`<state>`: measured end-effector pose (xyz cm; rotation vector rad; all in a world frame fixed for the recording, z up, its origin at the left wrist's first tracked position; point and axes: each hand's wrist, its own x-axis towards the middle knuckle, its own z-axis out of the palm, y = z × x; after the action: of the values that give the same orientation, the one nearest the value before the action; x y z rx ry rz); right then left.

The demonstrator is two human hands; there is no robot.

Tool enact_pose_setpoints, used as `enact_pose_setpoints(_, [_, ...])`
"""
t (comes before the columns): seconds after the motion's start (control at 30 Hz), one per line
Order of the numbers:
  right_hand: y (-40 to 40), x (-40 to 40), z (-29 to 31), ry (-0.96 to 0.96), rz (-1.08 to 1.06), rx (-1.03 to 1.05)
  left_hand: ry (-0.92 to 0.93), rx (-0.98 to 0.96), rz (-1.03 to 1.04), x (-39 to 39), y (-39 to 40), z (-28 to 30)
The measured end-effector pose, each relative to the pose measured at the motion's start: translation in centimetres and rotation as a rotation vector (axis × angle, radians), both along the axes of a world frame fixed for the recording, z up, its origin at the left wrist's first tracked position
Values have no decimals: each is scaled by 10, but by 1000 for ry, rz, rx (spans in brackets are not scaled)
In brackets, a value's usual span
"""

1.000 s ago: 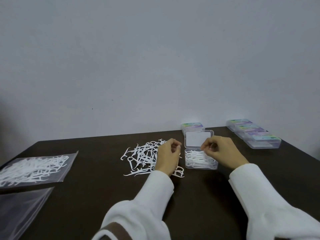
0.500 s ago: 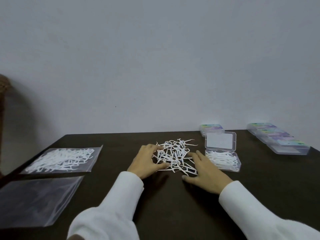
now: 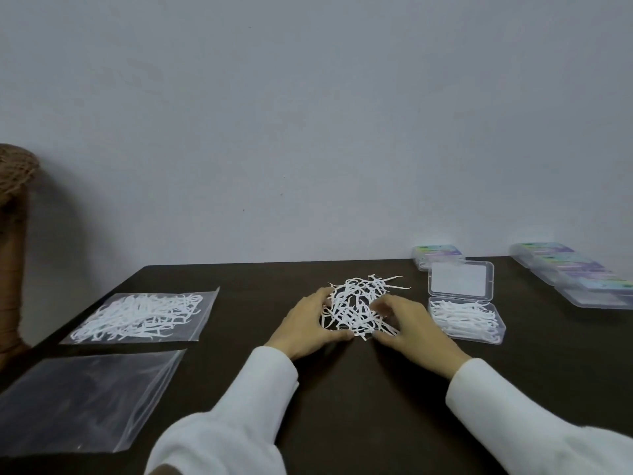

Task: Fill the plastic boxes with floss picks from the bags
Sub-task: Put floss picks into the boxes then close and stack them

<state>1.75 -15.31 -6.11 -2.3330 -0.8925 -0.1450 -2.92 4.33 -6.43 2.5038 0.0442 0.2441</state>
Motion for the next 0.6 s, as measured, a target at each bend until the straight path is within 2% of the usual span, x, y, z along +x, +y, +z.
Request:
enact_pose_setpoints(0.07, [-1,5,5,-15,-4,-4,-23,-53,-19,1,1,-1])
enact_pose_setpoints(0.2, [-1,18,11,4,33,-309,-24,-26,-29,0,1,1])
enact_pose_setpoints(0.3, [1,23,14,-12,18,-430,3,86,62,-2,3,5])
enact_pose_setpoints(0.37, [4,23,14,-109,15,-494,14,182,62,-4,5,6])
enact_pose_setpoints(0.5, [1,20,17,-278,-19,-517,63,232,-10,-6,5,10])
enact_pose_setpoints(0.6, [-3,19,19,-288,-18,-484,65,249,-40,-8,3,12])
